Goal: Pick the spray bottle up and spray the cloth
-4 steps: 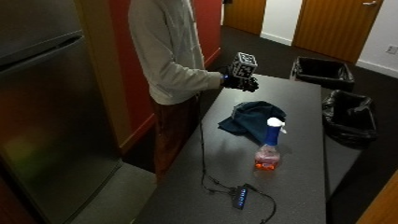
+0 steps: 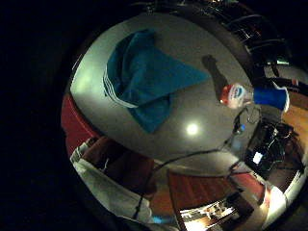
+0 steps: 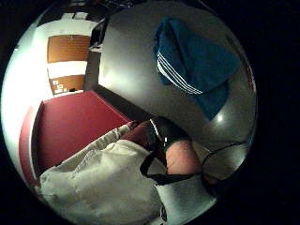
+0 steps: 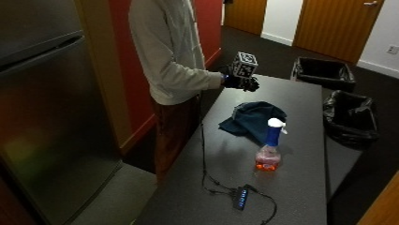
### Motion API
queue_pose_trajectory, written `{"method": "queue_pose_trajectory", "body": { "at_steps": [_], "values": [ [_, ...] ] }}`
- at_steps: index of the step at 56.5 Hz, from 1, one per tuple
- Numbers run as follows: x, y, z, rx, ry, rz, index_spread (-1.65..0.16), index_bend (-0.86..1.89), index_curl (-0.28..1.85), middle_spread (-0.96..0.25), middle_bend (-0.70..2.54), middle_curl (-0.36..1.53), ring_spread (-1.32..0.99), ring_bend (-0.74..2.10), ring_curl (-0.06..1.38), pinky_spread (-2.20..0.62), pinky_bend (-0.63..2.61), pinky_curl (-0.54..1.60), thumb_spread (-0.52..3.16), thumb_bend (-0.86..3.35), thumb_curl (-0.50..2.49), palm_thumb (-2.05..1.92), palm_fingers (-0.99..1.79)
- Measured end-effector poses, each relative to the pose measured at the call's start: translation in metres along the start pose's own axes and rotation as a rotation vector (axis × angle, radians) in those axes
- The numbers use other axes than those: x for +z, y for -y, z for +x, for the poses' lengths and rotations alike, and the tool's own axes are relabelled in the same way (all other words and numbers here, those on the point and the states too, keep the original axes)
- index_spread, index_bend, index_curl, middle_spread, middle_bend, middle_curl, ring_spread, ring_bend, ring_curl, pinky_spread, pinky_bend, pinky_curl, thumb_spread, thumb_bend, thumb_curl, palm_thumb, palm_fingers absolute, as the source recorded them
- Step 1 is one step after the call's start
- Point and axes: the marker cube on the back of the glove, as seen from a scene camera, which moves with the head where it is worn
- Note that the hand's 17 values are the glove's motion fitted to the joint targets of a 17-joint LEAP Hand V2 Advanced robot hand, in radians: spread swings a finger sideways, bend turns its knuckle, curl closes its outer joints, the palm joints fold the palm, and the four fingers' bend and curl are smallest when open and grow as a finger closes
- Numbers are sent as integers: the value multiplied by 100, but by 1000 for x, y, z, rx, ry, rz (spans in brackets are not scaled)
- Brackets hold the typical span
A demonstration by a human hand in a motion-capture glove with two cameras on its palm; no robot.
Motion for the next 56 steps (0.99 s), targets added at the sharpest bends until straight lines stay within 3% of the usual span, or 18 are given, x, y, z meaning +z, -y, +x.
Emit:
{"method": "queue_pose_trajectory", "body": {
  "at_steps": [4,34,56],
  "values": [
    [-4,-26,19,21,-127,-56,-34,26,17,-4,22,12,1,19,7,17,30,14,71,22,17,51,24],
    [-10,-36,19,42,-157,-19,-42,19,31,-4,19,25,2,19,15,22,24,26,97,0,31,64,22],
    [-21,-54,35,171,-129,232,-41,16,30,-3,19,28,4,20,19,22,28,31,98,-3,36,66,15]
  ]
}}
